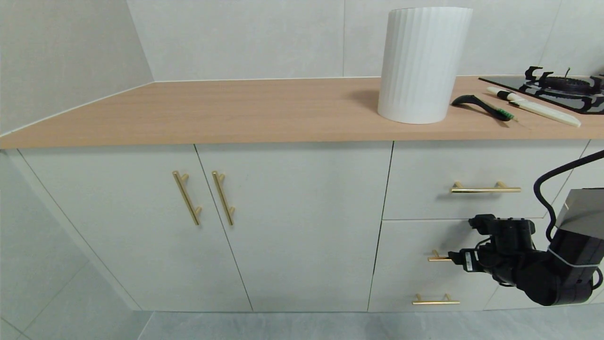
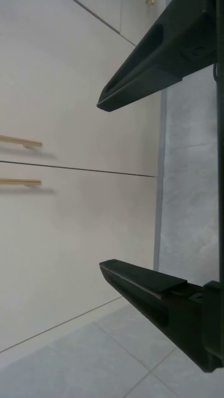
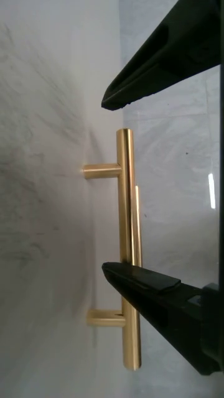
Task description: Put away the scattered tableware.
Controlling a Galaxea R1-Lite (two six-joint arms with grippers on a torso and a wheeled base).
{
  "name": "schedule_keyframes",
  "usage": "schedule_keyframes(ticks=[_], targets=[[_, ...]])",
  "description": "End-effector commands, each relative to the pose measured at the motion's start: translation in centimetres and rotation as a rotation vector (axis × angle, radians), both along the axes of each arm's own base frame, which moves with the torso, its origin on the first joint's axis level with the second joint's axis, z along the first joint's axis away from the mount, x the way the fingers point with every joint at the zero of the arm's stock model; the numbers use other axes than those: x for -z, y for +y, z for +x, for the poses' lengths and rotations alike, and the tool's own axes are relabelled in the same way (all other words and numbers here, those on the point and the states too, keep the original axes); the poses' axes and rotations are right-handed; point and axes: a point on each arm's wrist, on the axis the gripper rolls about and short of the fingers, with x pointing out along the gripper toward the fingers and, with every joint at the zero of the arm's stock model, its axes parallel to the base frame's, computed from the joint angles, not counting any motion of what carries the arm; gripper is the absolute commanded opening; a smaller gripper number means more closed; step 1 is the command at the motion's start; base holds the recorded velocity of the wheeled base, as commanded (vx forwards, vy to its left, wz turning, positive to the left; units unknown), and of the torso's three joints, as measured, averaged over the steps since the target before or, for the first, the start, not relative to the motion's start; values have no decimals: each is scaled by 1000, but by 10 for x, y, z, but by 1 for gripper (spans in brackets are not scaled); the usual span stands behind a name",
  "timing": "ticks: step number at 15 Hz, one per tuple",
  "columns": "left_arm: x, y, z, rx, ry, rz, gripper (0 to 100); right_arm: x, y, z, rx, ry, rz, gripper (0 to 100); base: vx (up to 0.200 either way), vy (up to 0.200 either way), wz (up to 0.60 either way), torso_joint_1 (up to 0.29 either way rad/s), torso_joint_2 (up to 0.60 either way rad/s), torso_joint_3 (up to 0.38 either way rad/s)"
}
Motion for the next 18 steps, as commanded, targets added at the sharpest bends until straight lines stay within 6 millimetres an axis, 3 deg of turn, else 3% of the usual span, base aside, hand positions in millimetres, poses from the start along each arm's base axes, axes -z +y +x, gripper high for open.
schedule_keyframes(ticks=[1, 9, 13, 16, 17, 18], targets=[[0, 0, 0, -1, 3, 0, 100, 6, 0, 1, 6, 6, -6, 100, 0, 0, 0, 0, 0, 0], [0, 0, 0, -1, 2, 0, 100, 7, -8, -1, 33, 1, -21, 100, 0, 0, 0, 0, 0, 0], [0, 0, 0, -1, 0, 0, 100, -3, -8, -14, 12, 11, -32, 100, 0, 0, 0, 0, 0, 0], [0, 0, 0, -1, 3, 0, 100, -60, 0, -43, -81, -10, 16, 100, 0, 0, 0, 0, 0, 0], [0, 0, 0, -1, 2, 0, 100, -68, 1, -47, -95, -9, 23, 100, 0, 0, 0, 0, 0, 0], [0, 0, 0, -1, 2, 0, 100, -107, 6, -68, -163, 3, 69, 100, 0, 0, 0, 0, 0, 0]])
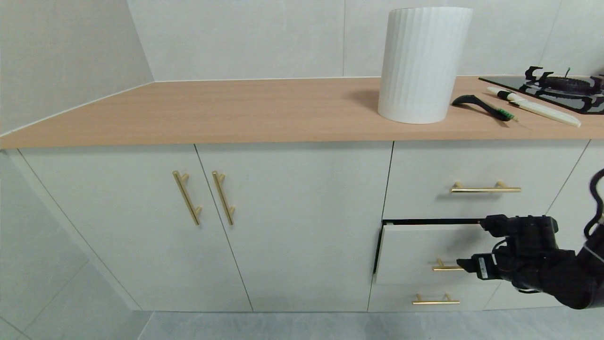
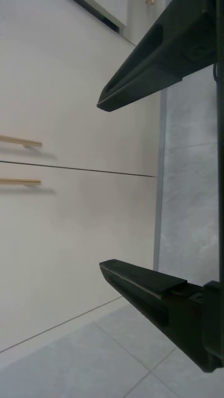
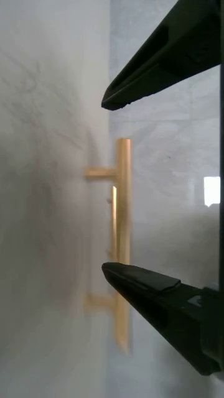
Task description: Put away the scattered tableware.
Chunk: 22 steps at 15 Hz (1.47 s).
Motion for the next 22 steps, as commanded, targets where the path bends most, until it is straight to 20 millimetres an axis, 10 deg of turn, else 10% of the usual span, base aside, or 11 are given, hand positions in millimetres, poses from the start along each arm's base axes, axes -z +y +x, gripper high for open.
schedule_keyframes(ticks=[1, 7, 10, 22], targets=[[0, 0, 0, -1, 1, 0, 100, -105, 12, -49, -127, -91, 81, 100, 0, 0, 0, 0, 0, 0], [0, 0, 0, -1, 1, 0, 100, -157, 20, -69, -157, -195, 96, 100, 0, 0, 0, 0, 0, 0], [0, 0, 0, -1, -1, 0, 100, -130, 21, -17, -142, -79, 98, 100, 0, 0, 0, 0, 0, 0], [0, 0, 0, -1, 1, 0, 100, -71, 23, 40, -102, -151, 69, 100, 0, 0, 0, 0, 0, 0]])
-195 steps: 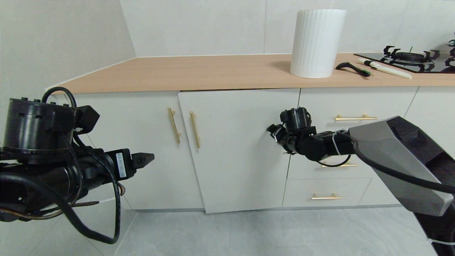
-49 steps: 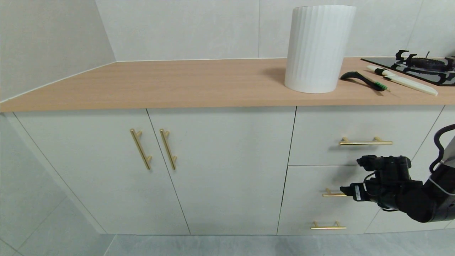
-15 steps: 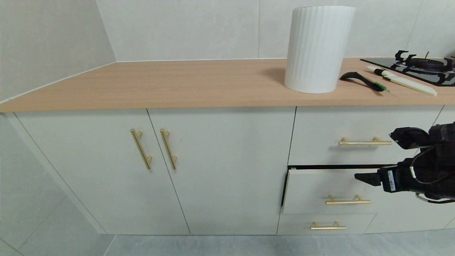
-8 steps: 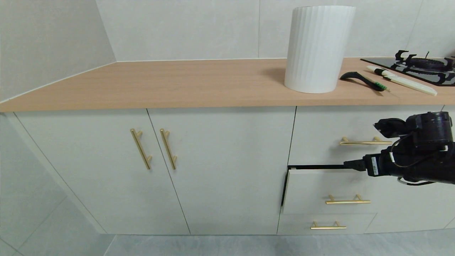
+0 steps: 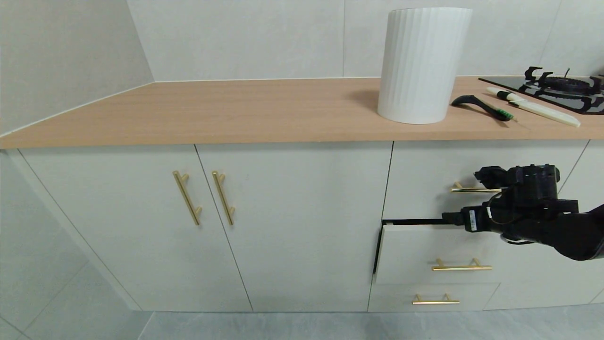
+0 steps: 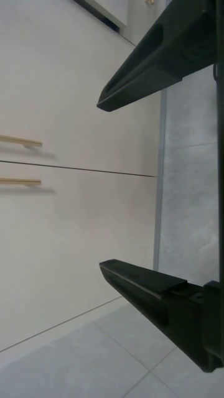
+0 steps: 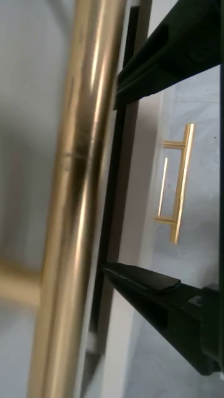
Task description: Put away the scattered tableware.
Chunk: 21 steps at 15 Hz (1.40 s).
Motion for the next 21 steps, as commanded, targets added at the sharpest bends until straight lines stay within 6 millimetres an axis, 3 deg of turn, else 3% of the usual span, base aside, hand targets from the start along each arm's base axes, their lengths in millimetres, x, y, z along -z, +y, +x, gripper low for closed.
schedule_keyframes(ticks=[1, 12, 21], targets=[[0, 0, 0, -1, 2, -1, 100, 13, 1, 5, 2, 24, -5, 100, 0, 0, 0, 0, 0, 0], [0, 0, 0, -1, 1, -1, 100, 34, 3, 24, 75, 6, -7, 100, 0, 0, 0, 0, 0, 0], [0, 0, 0, -1, 2, -1, 100, 26, 2, 9, 66, 17, -12, 100, 0, 0, 0, 0, 0, 0]])
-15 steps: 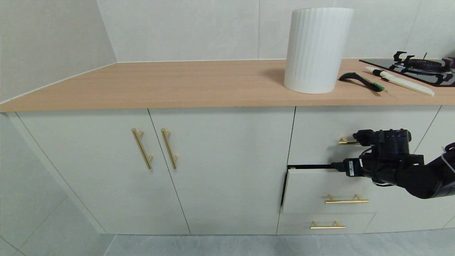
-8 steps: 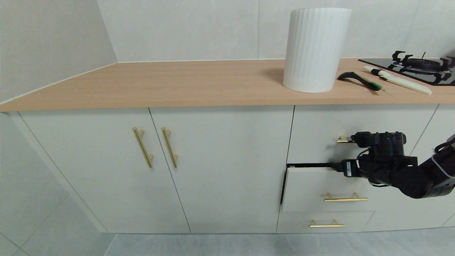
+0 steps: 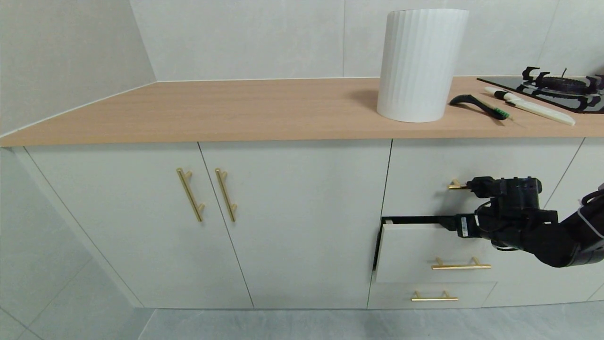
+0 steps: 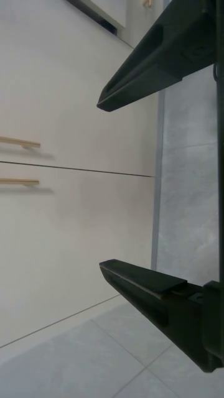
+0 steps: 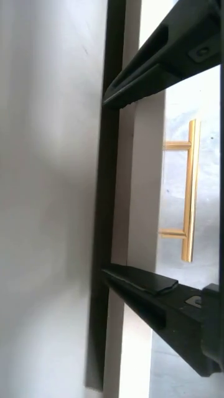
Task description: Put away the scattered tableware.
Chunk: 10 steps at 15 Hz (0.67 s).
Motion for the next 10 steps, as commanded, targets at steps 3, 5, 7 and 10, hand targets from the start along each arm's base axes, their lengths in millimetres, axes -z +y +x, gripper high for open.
schedule_keyframes(ticks=[3, 5, 7, 10], targets=[[0, 0, 0, -1, 1, 0, 100, -9, -1, -8, -1, 20, 0, 100, 0, 0, 0, 0, 0, 0], [0, 0, 0, -1, 1, 0, 100, -17, -2, -15, -2, 24, 1, 100, 0, 0, 0, 0, 0, 0], [0, 0, 0, -1, 0, 0, 100, -28, -2, -26, -20, 55, 8, 100, 0, 0, 0, 0, 0, 0], [0, 0, 0, -1, 3, 0, 100, -44, -4, -43, -50, 104, -18, 100, 0, 0, 0, 0, 0, 0]])
